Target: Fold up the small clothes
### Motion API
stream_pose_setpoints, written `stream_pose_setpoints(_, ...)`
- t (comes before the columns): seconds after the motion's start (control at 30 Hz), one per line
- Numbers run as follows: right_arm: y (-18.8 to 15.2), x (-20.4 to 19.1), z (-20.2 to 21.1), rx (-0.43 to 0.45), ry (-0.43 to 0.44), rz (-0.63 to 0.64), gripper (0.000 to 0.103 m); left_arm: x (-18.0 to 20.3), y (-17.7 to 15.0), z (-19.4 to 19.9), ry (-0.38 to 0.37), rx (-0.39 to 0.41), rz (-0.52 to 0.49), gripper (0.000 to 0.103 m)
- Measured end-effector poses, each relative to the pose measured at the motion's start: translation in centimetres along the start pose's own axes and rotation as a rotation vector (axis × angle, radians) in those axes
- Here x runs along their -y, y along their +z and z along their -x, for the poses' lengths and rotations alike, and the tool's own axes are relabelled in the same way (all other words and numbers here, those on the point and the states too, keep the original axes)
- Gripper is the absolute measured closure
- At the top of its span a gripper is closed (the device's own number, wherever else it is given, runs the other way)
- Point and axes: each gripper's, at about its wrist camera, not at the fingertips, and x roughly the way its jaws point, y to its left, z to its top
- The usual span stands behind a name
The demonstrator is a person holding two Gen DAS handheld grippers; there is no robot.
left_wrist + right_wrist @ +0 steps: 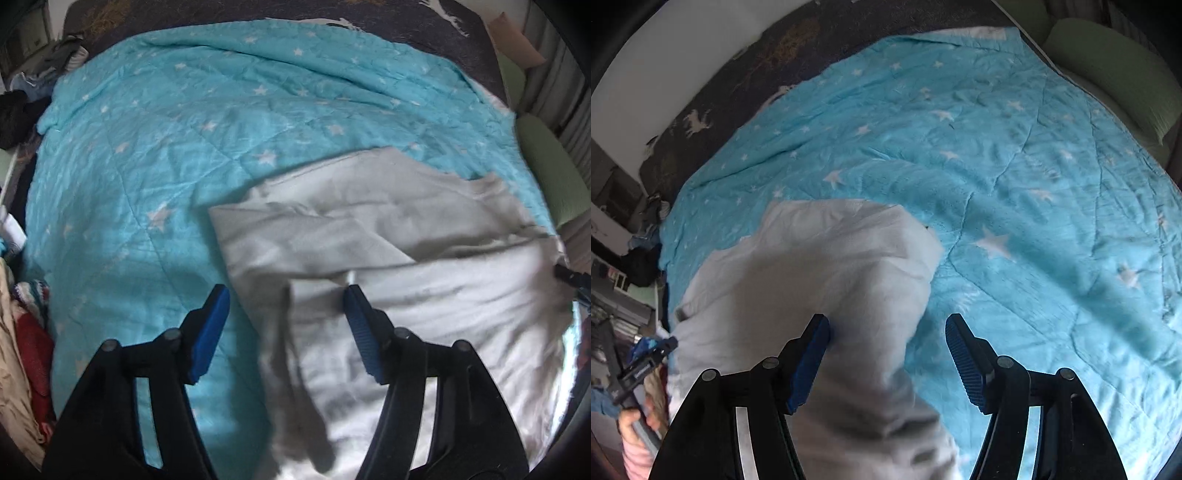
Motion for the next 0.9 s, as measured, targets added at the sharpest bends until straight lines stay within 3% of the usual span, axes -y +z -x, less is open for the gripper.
stream_pose_setpoints(0.07, 0.6, 0.5, -1.0, 0.033, -0.072, -0.012, 0.035, -0.6, -0.2, -0.8, 0.095, 0.011, -0.028, 0.034)
stream_pose_setpoints(0.1, 0.8, 1.1, -0.9, 0.053, -0.094, -0.020, 0.033, -1.4, -0.2, -1.0, 0.101, 0.016, -0.014, 0.033)
stream_pose_setpoints(0.2, 1.3, 2.9, -1.0, 0.072, -0.096, -0.052, 0.029, -4.0, -0.3, -1.0, 0.037, -0.008, 0.101, 0.034)
stream_pose_setpoints(0.27, 1.0, 3.2, -0.6, 0.060, -0.069, -0.053, 0.029, -4.7, -0.6, -0.1, 0.020, -0.001, 0.126, 0.035)
stream_pose_setpoints(0.43, 0.1, 3.3, 3.3, 0.080, 0.015, -0.075, 0.029, -3.5, -1.8, 3.5, 0.011, 0.053, 0.043, 0.035)
stream_pose_setpoints(0.67, -4.0, 0.1, 8.9, 0.042, 0.054, 0.102, 0.029, 0.5, -6.1, 9.2, -0.079, 0.140, -0.107, 0.033)
stream_pose_setpoints(0.9, -9.1, -2.9, 9.5, 0.020, 0.034, 0.210, 0.029, 5.4, -10.1, 11.4, -0.042, 0.098, -0.261, 0.028)
